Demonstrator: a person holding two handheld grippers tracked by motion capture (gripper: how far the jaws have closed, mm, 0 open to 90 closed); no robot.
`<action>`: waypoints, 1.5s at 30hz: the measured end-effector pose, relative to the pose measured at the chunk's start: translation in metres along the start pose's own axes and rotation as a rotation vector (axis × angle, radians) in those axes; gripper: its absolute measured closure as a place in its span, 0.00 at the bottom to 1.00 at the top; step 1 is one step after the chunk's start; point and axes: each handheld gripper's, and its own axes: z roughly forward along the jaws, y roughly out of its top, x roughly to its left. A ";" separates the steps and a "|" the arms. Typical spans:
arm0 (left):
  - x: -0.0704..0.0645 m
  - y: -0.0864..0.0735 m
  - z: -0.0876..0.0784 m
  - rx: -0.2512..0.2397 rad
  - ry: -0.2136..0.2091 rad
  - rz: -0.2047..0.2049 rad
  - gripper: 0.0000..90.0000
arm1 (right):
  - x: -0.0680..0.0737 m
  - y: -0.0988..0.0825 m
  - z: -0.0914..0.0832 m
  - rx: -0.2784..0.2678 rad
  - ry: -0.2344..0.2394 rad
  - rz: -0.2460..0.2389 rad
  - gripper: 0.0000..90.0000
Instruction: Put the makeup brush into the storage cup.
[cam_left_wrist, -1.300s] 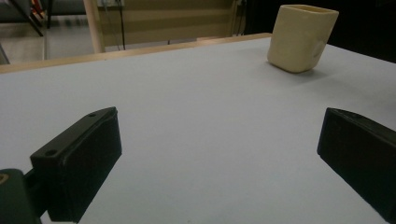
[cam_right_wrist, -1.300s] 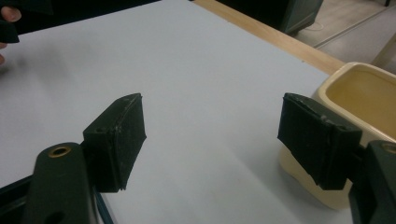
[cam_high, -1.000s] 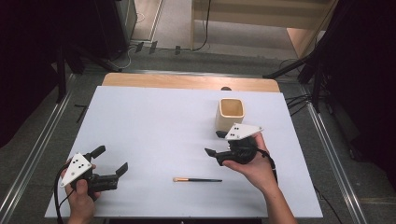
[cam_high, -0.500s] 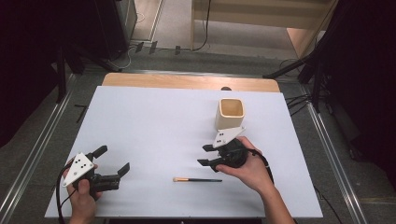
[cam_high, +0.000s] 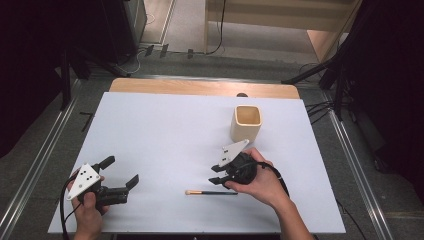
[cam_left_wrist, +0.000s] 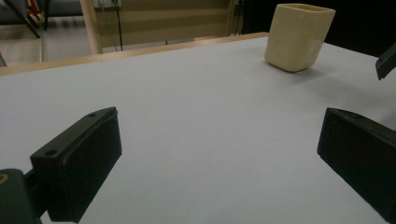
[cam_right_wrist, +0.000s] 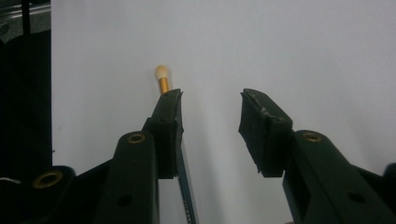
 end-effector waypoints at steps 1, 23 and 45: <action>0.000 0.000 0.000 0.000 0.000 0.000 0.00 | 0.000 0.000 0.001 0.005 0.003 -0.008 0.68; 0.000 0.000 0.000 0.004 -0.004 0.006 0.01 | 0.012 0.001 0.027 0.239 0.021 -0.110 0.78; 0.001 0.000 0.000 0.002 -0.009 0.006 0.00 | 0.020 0.007 0.051 0.322 0.049 -0.139 0.82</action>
